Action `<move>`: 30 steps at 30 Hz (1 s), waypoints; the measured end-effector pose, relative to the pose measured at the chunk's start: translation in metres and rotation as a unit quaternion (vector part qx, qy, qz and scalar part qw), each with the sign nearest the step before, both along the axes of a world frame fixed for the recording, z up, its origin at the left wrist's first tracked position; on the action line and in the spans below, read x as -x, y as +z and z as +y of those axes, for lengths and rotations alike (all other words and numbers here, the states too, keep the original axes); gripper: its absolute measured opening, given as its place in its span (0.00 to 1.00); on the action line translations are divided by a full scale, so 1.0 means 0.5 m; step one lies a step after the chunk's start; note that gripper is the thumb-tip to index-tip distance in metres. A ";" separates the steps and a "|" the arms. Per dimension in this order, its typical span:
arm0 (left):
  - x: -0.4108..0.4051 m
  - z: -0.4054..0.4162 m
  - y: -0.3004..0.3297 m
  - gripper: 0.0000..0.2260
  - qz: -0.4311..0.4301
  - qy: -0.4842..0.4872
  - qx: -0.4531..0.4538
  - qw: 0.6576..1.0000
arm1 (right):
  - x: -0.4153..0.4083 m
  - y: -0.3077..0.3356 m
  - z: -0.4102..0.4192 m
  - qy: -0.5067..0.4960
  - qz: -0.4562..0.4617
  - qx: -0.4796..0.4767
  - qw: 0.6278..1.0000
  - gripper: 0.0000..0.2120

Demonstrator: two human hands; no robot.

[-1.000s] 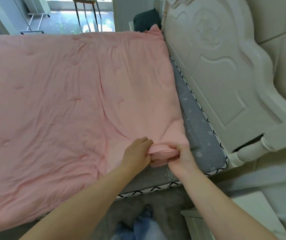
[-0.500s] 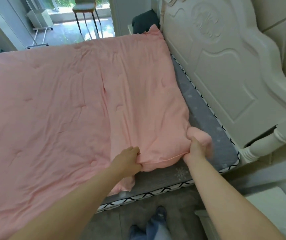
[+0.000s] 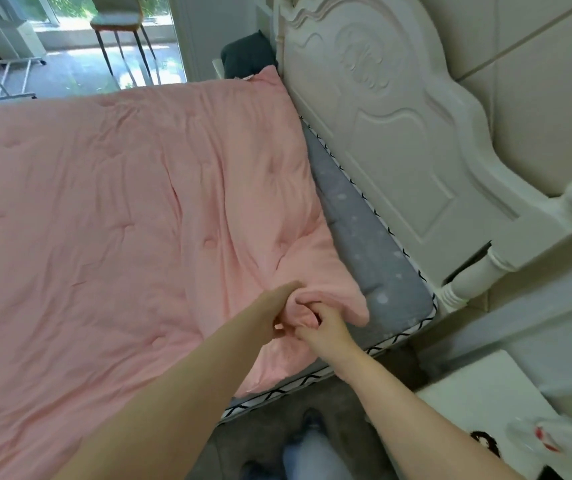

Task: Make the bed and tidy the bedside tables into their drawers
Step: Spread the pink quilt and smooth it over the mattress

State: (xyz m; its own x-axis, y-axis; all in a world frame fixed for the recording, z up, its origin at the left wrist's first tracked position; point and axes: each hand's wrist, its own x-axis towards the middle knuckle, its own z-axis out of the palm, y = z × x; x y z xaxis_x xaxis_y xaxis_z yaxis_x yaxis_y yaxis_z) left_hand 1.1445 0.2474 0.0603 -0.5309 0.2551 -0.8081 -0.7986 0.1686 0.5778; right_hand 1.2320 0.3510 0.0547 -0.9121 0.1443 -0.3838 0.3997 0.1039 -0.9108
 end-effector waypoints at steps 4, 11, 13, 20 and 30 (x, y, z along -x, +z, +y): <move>0.005 -0.005 -0.047 0.25 0.017 0.003 0.078 0.997 | -0.004 -0.037 0.056 -0.003 -0.062 0.098 0.993 0.12; 0.025 0.014 -0.086 0.13 -0.016 -0.019 0.028 0.999 | 0.095 -0.167 0.193 -0.188 -0.273 0.072 0.941 0.33; 0.036 0.028 -0.081 0.09 -0.031 -0.035 0.009 0.999 | 0.136 -0.235 0.231 -0.147 -0.335 0.116 0.923 0.52; 0.085 0.119 -0.069 0.15 -0.092 -0.097 -0.021 0.991 | 0.255 -0.193 0.365 -0.049 -0.292 0.195 0.935 0.70; 0.072 0.565 -0.127 0.21 0.026 -0.239 0.023 0.970 | 0.282 -0.147 0.777 0.257 -0.156 -0.564 0.769 0.27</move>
State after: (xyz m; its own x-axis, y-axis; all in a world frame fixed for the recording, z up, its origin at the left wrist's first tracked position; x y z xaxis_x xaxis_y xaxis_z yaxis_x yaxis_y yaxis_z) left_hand 1.1086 0.5297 -0.0033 -0.4016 0.4473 -0.7991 -0.5924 0.5385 0.5992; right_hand 1.0911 0.7393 -0.0189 -0.8492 0.1968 -0.4900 0.2217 0.9751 0.0073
